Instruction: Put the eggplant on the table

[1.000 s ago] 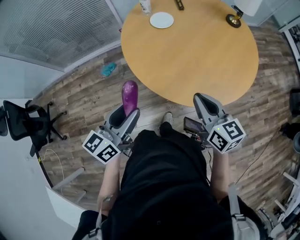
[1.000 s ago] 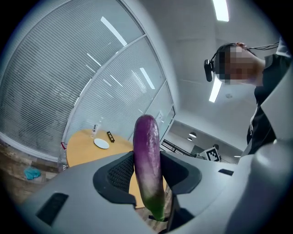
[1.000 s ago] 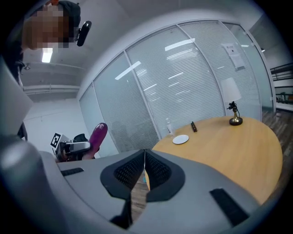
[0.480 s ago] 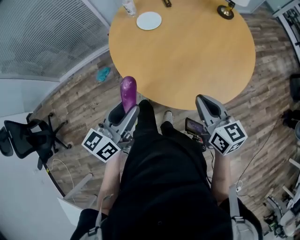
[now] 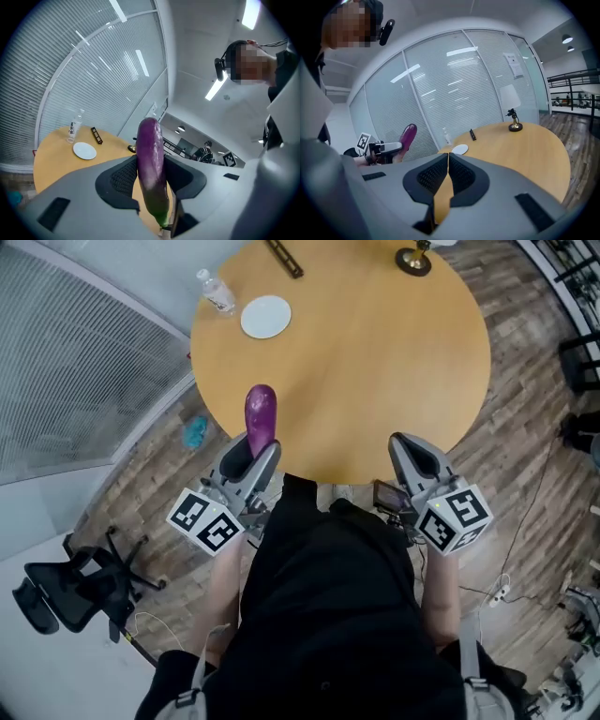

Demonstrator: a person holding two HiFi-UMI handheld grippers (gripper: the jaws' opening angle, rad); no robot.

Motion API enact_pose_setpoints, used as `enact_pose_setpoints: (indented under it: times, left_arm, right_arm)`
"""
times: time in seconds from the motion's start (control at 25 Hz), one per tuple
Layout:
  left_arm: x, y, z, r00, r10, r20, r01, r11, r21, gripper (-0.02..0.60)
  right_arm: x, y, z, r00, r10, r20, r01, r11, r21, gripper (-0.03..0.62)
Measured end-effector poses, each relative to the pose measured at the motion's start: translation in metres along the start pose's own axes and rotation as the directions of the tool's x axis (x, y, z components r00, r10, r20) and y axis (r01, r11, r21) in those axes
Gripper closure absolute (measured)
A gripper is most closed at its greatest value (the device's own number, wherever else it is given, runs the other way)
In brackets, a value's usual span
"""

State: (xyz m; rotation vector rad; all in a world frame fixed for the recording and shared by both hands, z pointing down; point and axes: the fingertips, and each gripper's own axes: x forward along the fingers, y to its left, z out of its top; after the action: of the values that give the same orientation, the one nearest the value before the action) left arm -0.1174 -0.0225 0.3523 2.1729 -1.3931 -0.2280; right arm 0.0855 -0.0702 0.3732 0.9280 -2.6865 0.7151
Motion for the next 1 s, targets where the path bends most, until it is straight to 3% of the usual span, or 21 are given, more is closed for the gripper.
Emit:
enact_pose_setpoints:
  times: [0.2,0.4,0.72,1.0]
  left_arm:
    - [0.034,0.036,0.031,0.996,-0.076,-0.040,0.078,0.996,0.033,0.396]
    - [0.058,0.082,0.048,0.991,-0.099,-0.085,0.103,0.993,0.050,0.396]
    - [0.091,0.147,0.049,0.980,-0.076,-0.185,0.098,0.989,0.111,0.396]
    - [0.124,0.195,0.040,0.959,-0.009,-0.283,0.047,0.991,0.126,0.396]
  right_arm:
    - [0.026,0.001,0.016,0.996,-0.084,0.015,0.083,0.996,0.026,0.576]
    - [0.050,0.006,0.022,0.988,-0.151,0.012,0.151,0.988,0.031,0.576]
    - [0.070,0.007,0.026,0.967,-0.254,0.017,0.252,0.965,0.069,0.576]
    - [0.084,0.004,0.023,0.954,-0.301,-0.011,0.300,0.949,0.098,0.576]
